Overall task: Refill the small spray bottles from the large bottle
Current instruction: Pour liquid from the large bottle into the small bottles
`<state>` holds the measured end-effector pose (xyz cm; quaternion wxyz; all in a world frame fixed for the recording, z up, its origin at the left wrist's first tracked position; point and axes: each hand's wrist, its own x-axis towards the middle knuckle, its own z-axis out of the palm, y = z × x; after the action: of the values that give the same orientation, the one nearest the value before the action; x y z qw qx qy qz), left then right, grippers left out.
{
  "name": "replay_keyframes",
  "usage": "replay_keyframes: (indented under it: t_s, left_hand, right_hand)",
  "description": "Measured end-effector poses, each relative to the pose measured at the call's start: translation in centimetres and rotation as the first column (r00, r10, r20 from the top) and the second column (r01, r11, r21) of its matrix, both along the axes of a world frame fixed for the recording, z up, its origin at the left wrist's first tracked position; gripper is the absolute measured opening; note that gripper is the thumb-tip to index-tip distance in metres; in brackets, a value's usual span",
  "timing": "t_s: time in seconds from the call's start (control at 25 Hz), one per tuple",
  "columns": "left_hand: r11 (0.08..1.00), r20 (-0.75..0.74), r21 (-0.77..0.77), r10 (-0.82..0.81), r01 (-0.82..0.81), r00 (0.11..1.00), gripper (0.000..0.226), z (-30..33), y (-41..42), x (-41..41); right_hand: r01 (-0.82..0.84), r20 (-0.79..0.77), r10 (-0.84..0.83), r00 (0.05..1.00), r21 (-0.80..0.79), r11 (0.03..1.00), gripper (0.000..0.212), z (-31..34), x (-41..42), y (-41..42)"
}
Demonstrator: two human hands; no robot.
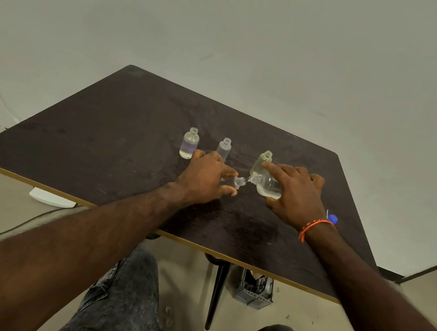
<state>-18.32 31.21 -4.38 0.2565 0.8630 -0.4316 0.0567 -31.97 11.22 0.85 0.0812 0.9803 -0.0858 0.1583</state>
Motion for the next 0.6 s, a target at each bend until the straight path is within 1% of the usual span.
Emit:
replay_keyframes:
  t_s: [0.6]
  left_hand:
    - [1.0,-0.011,-0.016,-0.01,0.01,1.0,0.055,-0.06,0.08,0.14]
  right_hand:
    - [-0.001,-0.022,0.001,1.0,0.009,1.0,0.078,0.17,0.19,0.3]
